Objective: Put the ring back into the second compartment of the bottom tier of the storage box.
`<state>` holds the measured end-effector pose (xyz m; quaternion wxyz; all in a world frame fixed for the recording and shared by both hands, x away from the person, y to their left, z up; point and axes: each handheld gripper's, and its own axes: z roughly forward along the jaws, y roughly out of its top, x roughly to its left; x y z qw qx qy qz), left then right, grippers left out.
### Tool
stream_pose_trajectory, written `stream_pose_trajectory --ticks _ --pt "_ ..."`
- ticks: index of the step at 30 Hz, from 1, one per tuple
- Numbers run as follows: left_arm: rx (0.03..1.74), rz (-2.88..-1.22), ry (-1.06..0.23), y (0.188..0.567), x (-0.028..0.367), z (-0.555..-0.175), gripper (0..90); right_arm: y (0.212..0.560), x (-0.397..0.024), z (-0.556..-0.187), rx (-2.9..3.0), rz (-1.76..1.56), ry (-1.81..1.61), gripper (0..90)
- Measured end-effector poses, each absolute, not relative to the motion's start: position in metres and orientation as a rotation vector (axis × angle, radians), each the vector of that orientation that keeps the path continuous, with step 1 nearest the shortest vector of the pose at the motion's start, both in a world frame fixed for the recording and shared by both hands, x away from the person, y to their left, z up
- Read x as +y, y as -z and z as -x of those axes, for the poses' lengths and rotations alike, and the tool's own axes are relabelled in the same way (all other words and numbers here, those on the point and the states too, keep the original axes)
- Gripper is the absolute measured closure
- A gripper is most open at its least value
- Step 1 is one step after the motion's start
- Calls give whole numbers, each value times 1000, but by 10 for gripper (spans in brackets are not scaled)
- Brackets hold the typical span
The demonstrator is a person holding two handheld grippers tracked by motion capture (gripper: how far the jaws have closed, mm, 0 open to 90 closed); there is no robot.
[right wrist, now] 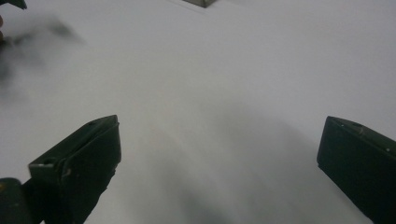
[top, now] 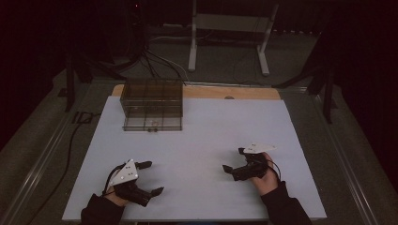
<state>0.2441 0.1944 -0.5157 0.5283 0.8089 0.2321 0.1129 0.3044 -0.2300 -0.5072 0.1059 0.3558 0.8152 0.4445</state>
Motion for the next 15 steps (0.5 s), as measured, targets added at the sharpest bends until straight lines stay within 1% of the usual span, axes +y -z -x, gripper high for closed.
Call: stream_pose_trajectory --ticks 15 --pt "552 -1940 -269 516 194 -244 5 508 -279 -275 2312 -1175 -1338 0"
